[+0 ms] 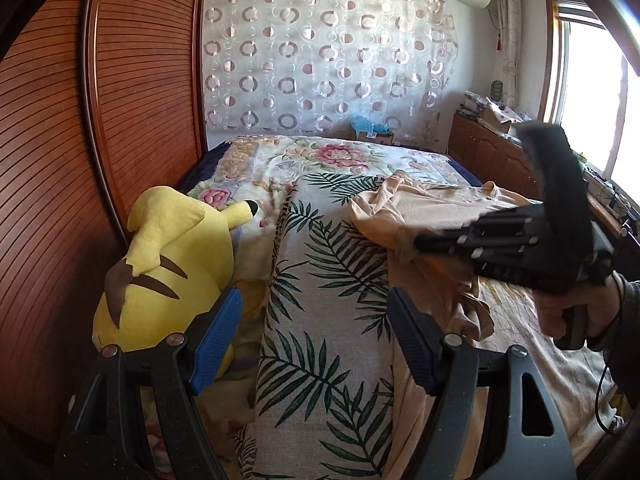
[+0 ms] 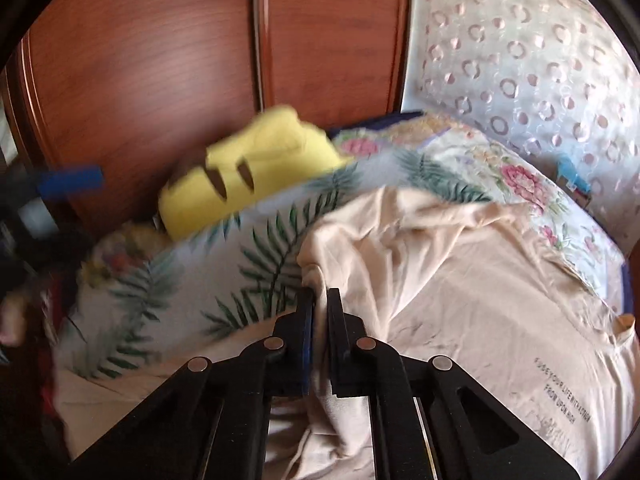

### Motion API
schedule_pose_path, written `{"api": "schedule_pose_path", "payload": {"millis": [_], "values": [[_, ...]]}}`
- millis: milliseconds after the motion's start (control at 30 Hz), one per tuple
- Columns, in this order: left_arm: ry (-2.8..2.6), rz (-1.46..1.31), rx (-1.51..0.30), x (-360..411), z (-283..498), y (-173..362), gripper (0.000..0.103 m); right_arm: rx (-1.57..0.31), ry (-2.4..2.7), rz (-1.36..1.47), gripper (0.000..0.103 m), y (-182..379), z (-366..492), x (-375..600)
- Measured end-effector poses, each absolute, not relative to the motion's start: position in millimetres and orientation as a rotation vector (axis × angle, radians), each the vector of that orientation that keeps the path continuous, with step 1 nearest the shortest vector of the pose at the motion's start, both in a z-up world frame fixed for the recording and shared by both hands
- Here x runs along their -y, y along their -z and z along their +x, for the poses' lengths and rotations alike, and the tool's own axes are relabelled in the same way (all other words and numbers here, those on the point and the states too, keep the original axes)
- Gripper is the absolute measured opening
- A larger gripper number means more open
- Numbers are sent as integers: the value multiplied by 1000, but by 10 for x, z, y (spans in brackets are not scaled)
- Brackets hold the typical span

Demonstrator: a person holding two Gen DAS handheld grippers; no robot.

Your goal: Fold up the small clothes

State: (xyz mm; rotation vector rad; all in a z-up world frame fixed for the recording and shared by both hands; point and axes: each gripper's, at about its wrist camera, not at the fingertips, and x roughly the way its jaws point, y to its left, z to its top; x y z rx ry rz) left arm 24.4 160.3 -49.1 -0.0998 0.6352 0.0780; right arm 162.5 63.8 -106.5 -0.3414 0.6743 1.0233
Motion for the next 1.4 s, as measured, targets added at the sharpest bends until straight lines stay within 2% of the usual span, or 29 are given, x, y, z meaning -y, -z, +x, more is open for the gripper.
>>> {"api": "schedule_pose_path", "payload": {"millis": [133,333,400,633,733,933,1200,1233,1333,1400], "values": [[-69,-95,-641,-1539,280,497,75,-646,-984,-228,6,980,1753,-431],[-48,-83,-648,-1444,349,507,75,-702,-800,-231,7,1125,1893,-251],[-42,-79,-652,-1421,374,520,76,-717,-750,-234,19,1184,1932,-253],[-24,-62,-671,-1357,563,583,76,-741,-771,-197,20,1177,1942,-164],[-22,-57,-685,-1360,707,611,75,-767,-792,-194,28,1252,1974,-194],[-23,-41,-699,-1393,940,631,75,-807,-801,-246,30,1221,2223,3],[-31,-36,-724,-1447,1223,676,75,-819,-855,-266,29,1268,2415,-41],[-34,-42,-728,-1457,1253,684,75,-820,-867,-264,19,1288,2428,-65],[-34,-62,-736,-1480,1363,687,75,-821,-894,-256,7,1296,2461,-26],[-40,-60,-739,-1488,1441,676,75,-800,-889,-238,7,1252,2463,54]]}}
